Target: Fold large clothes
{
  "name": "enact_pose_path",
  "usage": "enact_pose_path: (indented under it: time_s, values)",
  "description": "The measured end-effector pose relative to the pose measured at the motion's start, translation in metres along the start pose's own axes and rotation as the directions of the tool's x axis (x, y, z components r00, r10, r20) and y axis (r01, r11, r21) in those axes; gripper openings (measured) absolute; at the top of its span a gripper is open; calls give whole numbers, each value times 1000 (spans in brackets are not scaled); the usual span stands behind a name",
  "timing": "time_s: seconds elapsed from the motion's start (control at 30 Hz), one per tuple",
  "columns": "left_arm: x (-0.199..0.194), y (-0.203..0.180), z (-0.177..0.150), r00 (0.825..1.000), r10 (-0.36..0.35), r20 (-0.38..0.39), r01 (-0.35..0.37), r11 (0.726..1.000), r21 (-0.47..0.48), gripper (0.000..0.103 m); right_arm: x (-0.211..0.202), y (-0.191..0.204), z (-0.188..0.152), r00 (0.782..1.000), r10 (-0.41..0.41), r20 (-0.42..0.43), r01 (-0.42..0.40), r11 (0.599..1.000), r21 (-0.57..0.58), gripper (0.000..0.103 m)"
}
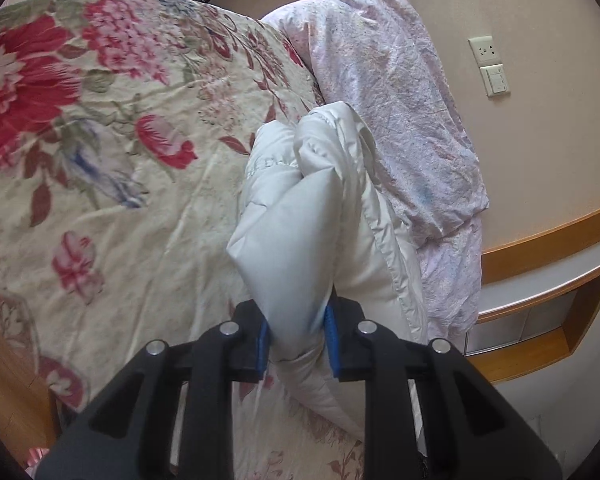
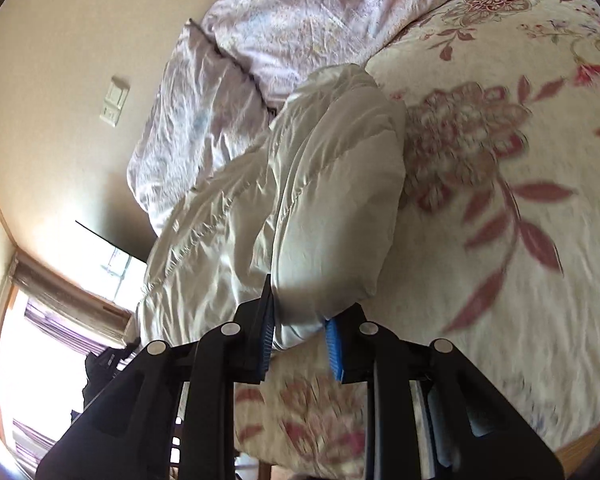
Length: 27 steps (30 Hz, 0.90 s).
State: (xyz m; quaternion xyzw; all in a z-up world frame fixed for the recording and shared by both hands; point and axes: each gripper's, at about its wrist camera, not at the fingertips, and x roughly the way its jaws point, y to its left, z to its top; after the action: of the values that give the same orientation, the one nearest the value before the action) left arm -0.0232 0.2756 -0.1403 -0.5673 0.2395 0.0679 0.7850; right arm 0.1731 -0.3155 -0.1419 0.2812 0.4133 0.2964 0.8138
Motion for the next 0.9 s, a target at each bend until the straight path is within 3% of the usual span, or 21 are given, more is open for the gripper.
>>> enact_pose_path:
  time_s: [0.1, 0.13, 0.17, 0.2, 0.27, 0.33, 0.4, 0.47, 0.73, 0.8, 0.9]
  values:
    - [-7, 4, -5, 1000, 12, 14, -12, 1000, 6, 27, -4, 3, -5, 999, -41, -5, 41, 999, -34, 25]
    - [-7, 5, -6, 1000, 19, 22, -20, 1000, 13, 31, -4, 5, -4, 998, -67, -4, 66, 997, -42, 35]
    - [-7, 6, -7, 999, 30, 30, -30, 999, 16, 37, -7, 7, -3, 992, -122, 12, 122, 991, -53, 53]
    - [-8, 7, -8, 999, 40, 36, -41, 999, 19, 42, -13, 9, -3, 983, -175, 48, 178, 982, -62, 61]
    - [-11, 6, -9, 997, 58, 60, -60, 997, 44, 62, -32, 14, 0, 953, -259, 157, 273, 959, -76, 72]
    - [-15, 6, -8, 995, 56, 81, -61, 996, 62, 72, -44, 24, 4, 910, -330, 250, 362, 927, -96, 72]
    - [-17, 8, -7, 996, 36, 80, -42, 997, 68, 75, -47, 38, 9, 884, -358, 301, 414, 898, -149, 72]
    - [-17, 10, -6, 997, 29, 77, -34, 997, 72, 76, -40, 57, 11, 888, -339, 310, 415, 882, -223, 72]
    - [-13, 5, -8, 996, 26, 83, -33, 995, 91, 82, 26, 159, 2, 950, -195, 243, 298, 799, -522, 72]
    - [-10, 0, -10, 996, 32, 84, -41, 993, 115, 84, 50, 182, -6, 961, -187, 206, 274, 763, -586, 72]
    - [-2, -6, -11, 995, 63, 80, -74, 987, 146, 84, 82, 209, -22, 957, -207, 204, 291, 687, -666, 71]
